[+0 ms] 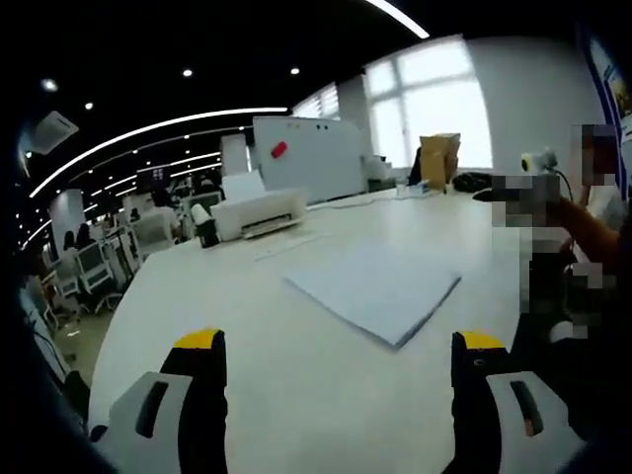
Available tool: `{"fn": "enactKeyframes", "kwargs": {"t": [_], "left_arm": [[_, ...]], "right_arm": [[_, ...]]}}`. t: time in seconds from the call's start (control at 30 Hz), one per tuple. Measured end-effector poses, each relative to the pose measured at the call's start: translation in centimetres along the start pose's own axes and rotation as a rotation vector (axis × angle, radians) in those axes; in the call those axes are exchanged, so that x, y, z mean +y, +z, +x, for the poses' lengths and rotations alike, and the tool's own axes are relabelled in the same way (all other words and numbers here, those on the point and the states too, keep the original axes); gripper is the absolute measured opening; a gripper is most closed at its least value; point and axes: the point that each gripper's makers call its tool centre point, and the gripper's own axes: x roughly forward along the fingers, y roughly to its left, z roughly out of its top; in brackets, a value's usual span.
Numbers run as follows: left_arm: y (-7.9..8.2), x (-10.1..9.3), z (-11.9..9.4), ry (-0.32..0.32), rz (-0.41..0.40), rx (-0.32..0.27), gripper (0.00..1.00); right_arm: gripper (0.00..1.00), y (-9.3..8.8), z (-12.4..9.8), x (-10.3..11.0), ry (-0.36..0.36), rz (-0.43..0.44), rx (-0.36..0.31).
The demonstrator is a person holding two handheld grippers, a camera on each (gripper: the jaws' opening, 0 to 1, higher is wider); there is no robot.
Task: Organize the stack of printing papers by aligning and flattening the scattered papers on the table
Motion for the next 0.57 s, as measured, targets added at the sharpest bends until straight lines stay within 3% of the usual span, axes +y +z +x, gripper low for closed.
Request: {"fn": "enactKeyframes", "kwargs": {"t": [0.57], "left_arm": [[-0.13, -0.20, -0.04, -0.003, -0.006, -0.003, 0.97]], "right_arm": [[0.90, 0.46, 0.19, 0.37, -0.001, -0.027, -0.009]]}}
